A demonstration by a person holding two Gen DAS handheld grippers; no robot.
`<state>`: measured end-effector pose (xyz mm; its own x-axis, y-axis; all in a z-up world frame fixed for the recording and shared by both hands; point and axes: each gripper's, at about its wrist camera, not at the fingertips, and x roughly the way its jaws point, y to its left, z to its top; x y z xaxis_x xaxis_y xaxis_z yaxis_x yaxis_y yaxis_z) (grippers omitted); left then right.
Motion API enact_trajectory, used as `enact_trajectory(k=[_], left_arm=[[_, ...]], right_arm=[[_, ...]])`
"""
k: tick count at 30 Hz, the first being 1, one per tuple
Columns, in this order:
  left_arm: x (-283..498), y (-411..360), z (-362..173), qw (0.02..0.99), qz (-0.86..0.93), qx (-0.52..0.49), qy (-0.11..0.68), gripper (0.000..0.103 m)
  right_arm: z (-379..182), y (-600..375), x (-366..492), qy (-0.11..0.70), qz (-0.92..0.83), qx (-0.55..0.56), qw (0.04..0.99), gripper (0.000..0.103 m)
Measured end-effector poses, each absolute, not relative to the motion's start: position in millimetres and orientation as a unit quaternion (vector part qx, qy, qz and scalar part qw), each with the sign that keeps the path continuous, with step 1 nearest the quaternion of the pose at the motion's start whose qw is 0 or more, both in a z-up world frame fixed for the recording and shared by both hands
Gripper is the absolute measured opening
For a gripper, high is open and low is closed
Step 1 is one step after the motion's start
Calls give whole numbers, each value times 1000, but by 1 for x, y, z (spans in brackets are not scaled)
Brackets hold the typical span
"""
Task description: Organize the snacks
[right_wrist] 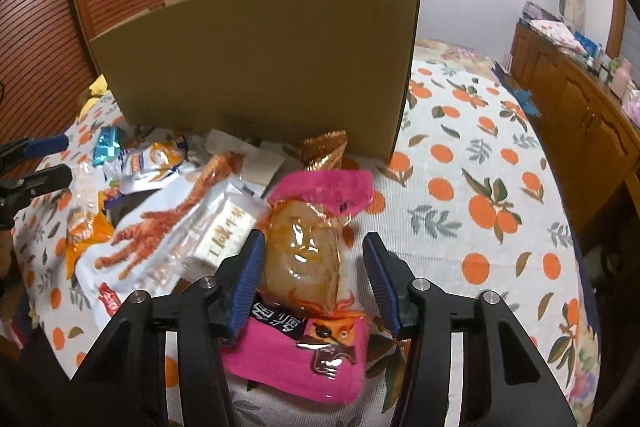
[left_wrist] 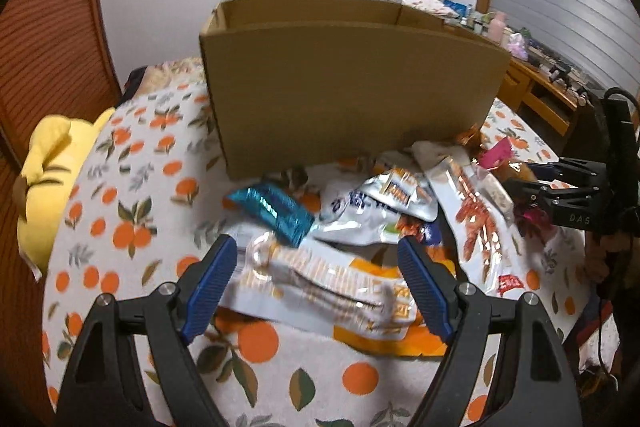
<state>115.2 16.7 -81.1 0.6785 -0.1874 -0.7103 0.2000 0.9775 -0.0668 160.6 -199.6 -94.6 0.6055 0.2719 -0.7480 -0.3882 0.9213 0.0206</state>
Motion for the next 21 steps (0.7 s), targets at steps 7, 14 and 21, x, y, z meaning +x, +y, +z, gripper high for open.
enact_trajectory(k=[7, 14, 21], left_arm=[[121, 23, -95, 911, -78, -8, 404, 83], [124, 27, -107, 908, -49, -8, 417, 83], [114, 43, -109, 902, -35, -17, 430, 85]], right_arm=[[-100, -199, 163, 407, 179, -71, 893, 52], [-102, -194, 162, 405, 159, -89, 896, 52], [-103, -193, 162, 405, 159, -85, 896, 52]])
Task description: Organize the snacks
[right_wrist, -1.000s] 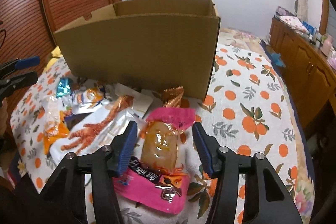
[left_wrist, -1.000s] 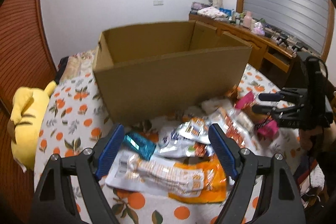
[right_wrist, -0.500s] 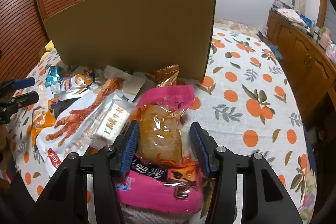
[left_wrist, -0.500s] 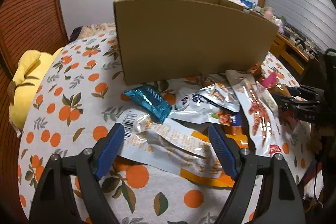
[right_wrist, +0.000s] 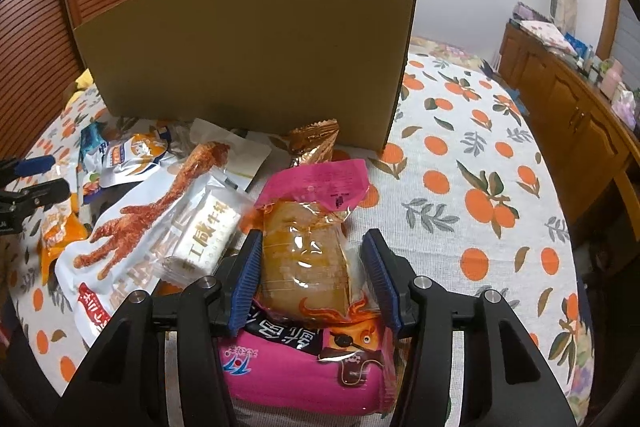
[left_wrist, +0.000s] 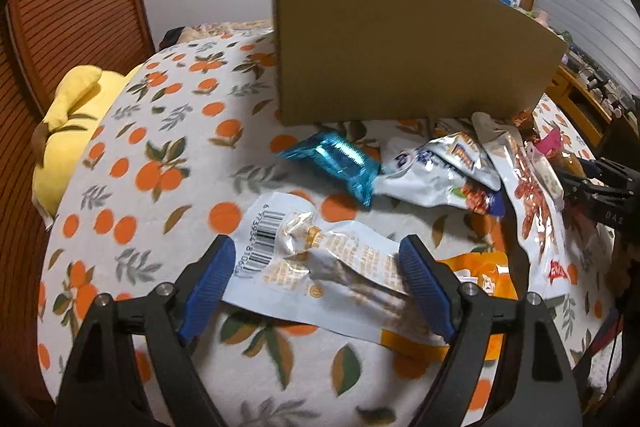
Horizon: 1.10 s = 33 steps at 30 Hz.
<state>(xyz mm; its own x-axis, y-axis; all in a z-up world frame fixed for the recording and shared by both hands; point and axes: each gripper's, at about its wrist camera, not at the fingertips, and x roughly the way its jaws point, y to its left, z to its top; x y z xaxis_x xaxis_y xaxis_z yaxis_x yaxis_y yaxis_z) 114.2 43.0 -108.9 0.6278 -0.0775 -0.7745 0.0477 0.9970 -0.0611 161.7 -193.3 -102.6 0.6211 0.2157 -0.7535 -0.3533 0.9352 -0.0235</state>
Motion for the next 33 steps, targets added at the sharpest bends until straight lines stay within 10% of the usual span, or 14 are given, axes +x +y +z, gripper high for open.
enact_trajectory(k=[33], left_arm=[[132, 65, -107, 880, -20, -165, 446, 85]], right_arm=[[-103, -196, 163, 406, 153, -82, 897, 53]])
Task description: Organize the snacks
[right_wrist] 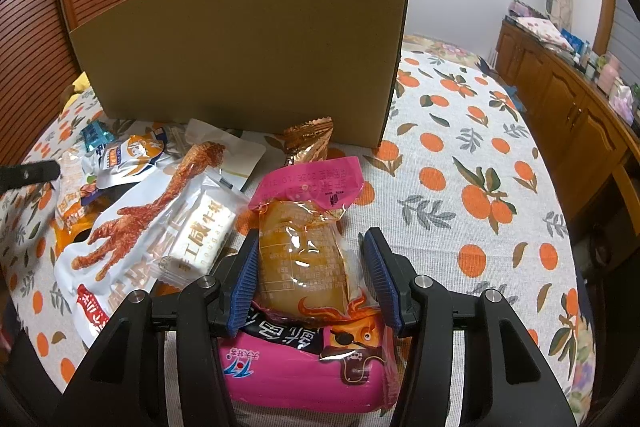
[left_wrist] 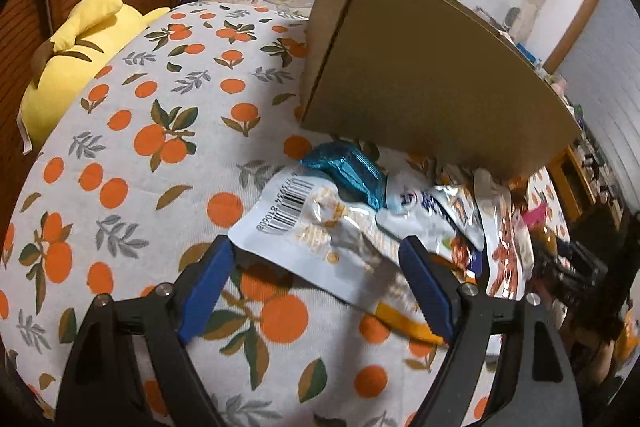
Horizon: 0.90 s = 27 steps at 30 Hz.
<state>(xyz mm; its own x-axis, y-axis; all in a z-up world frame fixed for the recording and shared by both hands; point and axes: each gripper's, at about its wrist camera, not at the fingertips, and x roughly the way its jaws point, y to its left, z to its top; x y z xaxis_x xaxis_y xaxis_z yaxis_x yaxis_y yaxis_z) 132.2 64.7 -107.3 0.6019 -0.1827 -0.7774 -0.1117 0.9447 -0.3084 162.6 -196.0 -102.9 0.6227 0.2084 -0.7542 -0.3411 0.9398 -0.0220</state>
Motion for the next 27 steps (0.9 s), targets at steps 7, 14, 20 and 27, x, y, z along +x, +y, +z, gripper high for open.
enact_trajectory(k=[7, 14, 20, 27], left_arm=[[146, 53, -110, 887, 9, -122, 445, 84], [145, 44, -112, 890, -2, -62, 452, 80], [135, 61, -110, 889, -23, -64, 454, 74], [127, 72, -109, 882, -23, -70, 465, 75]], right_arm=[[-103, -196, 162, 407, 153, -82, 897, 53], [-103, -195, 162, 407, 153, -84, 896, 53], [-103, -195, 162, 408, 153, -84, 896, 53], [-102, -196, 162, 408, 153, -84, 896, 53]])
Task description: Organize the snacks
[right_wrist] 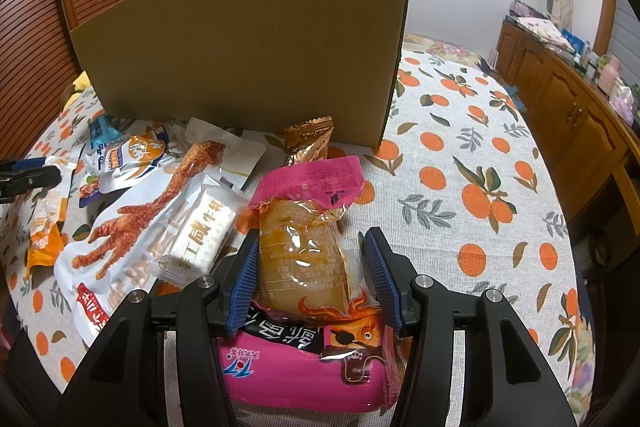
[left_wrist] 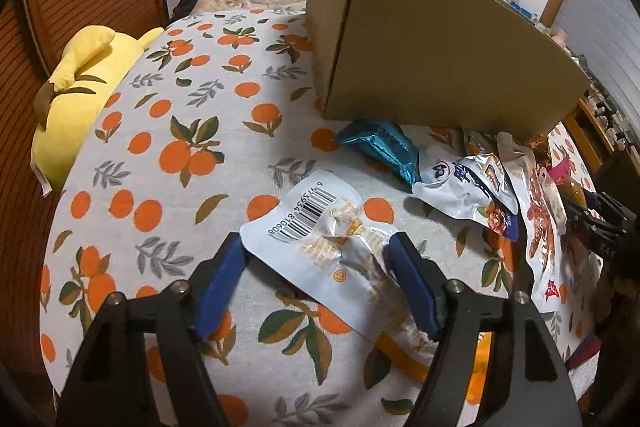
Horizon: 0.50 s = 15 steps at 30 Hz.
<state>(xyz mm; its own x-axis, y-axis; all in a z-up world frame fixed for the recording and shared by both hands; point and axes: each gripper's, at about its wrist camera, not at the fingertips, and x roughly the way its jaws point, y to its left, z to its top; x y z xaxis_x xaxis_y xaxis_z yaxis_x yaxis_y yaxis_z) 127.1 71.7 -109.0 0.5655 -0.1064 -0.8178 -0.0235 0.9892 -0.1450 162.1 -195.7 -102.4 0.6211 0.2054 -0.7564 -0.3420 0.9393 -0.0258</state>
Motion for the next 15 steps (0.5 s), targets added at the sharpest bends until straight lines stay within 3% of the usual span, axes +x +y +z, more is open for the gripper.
enact_trajectory(k=[5, 7, 10, 12, 15], left_arm=[[132, 61, -111, 883, -11, -55, 465, 79], [130, 56, -111, 887, -17, -46, 459, 75], [125, 55, -106, 894, -22, -34, 447, 64], [121, 53, -100, 900, -17, -22, 435, 49], [119, 50, -97, 900, -28, -16, 436, 46]], right_arm=[[-102, -196, 162, 408, 153, -84, 896, 53], [-102, -196, 162, 408, 153, -83, 896, 53], [-102, -196, 162, 408, 153, -83, 896, 53], [-103, -196, 161, 408, 153, -83, 896, 53], [-103, -196, 162, 408, 153, -82, 896, 54]])
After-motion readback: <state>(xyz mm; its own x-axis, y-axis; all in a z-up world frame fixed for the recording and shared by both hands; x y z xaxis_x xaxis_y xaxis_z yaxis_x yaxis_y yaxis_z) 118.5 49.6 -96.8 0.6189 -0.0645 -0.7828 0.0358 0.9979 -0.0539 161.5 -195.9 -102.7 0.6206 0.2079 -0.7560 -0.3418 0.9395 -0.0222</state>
